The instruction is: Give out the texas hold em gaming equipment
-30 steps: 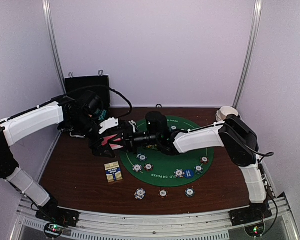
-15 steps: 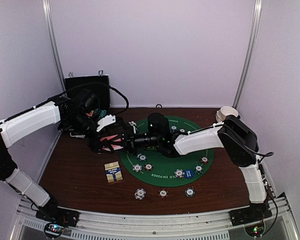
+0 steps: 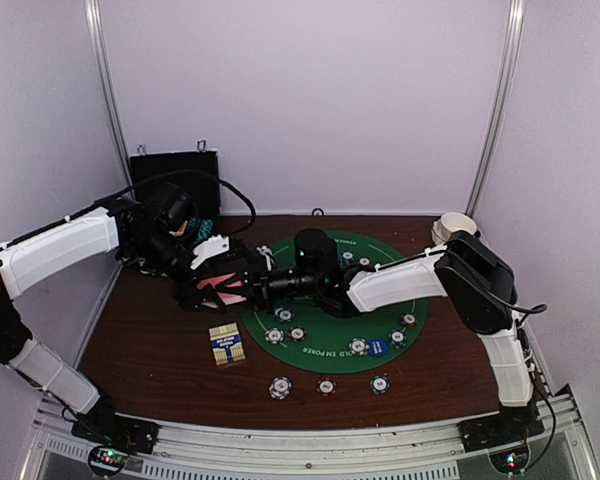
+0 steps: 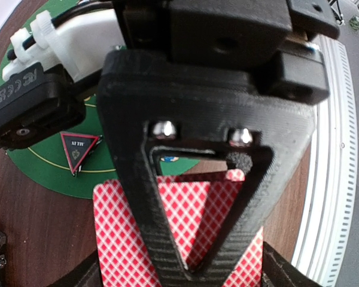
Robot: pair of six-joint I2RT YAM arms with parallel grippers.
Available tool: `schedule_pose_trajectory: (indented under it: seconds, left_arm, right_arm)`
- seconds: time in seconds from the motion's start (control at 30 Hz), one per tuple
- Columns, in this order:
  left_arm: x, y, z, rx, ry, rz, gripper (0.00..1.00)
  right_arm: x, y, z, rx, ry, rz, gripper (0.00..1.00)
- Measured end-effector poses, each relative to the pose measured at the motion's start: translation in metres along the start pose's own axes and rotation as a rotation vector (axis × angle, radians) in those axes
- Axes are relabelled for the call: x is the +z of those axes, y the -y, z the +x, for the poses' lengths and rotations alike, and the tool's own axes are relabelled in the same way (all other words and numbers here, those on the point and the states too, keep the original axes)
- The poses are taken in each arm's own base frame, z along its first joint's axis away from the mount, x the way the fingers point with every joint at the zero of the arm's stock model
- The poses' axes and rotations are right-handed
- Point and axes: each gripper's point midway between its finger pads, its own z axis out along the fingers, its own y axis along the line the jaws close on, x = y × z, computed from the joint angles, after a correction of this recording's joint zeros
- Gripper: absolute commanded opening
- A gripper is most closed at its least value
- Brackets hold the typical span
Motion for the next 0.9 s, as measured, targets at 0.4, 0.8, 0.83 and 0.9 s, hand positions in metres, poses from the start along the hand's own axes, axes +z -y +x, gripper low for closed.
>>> schedule_pose_trajectory:
  seconds: [0.4, 0.8, 0.83, 0.9]
  left_arm:
    - [0.003, 0.001, 0.007, 0.025, -0.013, -0.004, 0.70]
    - [0.005, -0.003, 0.011, 0.030, -0.023, -0.025, 0.38]
    - [0.005, -0.003, 0.011, 0.031, -0.024, -0.027, 0.33]
    - [0.005, -0.003, 0.010, 0.035, -0.024, -0.030, 0.24]
  right_arm:
    - [0.000, 0.005, 0.003, 0.003, -0.008, 0.012, 0.00]
    - [0.001, 0.012, 0.001, -0.018, 0.009, 0.037, 0.16]
    - [0.000, 0.013, 0.001, -0.027, 0.011, 0.045, 0.21]
    - [-0.001, 0.014, 0.002, -0.044, 0.015, 0.065, 0.34]
